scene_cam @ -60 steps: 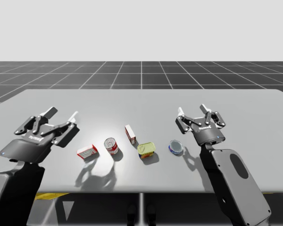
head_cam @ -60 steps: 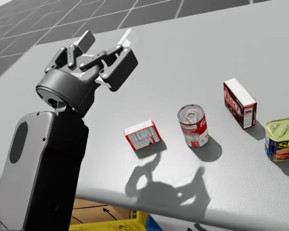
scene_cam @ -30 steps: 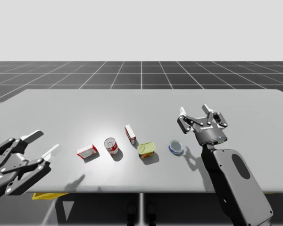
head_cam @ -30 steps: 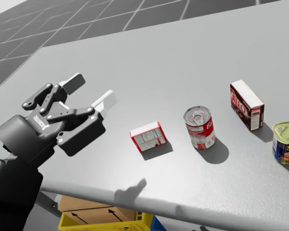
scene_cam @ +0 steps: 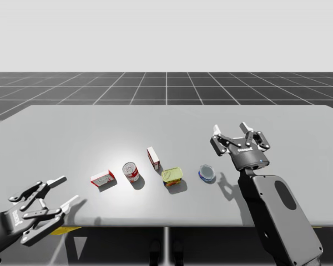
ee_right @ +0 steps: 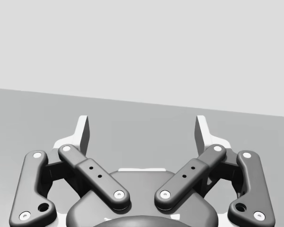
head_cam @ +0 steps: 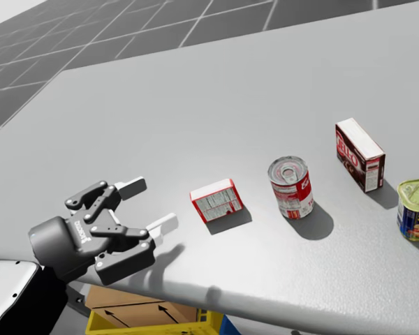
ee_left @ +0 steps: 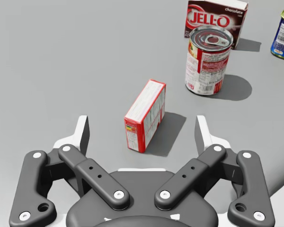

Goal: Grasp the gelatin box and hold it up.

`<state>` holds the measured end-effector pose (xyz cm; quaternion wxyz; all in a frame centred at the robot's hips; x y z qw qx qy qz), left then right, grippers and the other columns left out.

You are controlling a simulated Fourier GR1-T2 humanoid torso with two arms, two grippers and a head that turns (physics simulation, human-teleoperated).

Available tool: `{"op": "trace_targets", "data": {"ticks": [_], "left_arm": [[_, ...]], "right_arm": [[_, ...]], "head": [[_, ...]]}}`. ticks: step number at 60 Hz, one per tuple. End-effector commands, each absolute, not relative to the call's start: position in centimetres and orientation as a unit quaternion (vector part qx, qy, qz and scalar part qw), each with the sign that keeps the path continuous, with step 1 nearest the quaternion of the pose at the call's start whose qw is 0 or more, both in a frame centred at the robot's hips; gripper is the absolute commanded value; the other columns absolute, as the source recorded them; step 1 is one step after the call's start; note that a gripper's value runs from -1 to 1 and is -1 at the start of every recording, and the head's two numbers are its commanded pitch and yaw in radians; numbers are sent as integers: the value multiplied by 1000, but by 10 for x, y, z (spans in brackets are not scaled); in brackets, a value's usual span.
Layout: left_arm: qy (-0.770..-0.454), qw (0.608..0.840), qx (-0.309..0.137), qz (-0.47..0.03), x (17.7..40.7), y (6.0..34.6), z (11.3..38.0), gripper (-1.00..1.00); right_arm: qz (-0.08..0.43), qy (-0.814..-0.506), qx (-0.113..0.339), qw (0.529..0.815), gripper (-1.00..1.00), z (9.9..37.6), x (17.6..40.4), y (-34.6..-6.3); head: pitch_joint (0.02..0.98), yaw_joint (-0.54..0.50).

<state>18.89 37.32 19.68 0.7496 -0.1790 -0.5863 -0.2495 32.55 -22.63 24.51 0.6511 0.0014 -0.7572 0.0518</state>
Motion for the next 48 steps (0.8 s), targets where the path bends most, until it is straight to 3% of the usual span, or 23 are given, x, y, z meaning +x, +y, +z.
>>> {"op": "trace_targets", "data": {"ticks": [1, 20, 48], "left_arm": [[-562, 762, -194, -256, 198, 374, 177, -1000], [-539, 769, -205, -275, 222, 356, 167, -1000], [-531, 761, -231, -293, 242, 329, 166, -1000]], "right_arm": [[51, -758, 0, 650, -1000, 245, 326, -228], [51, -758, -1, 650, -1000, 246, 328, -230], [48, -758, 1, 651, -1000, 245, 329, -231]], "head": [[825, 464], [828, 453], [821, 430]]}}
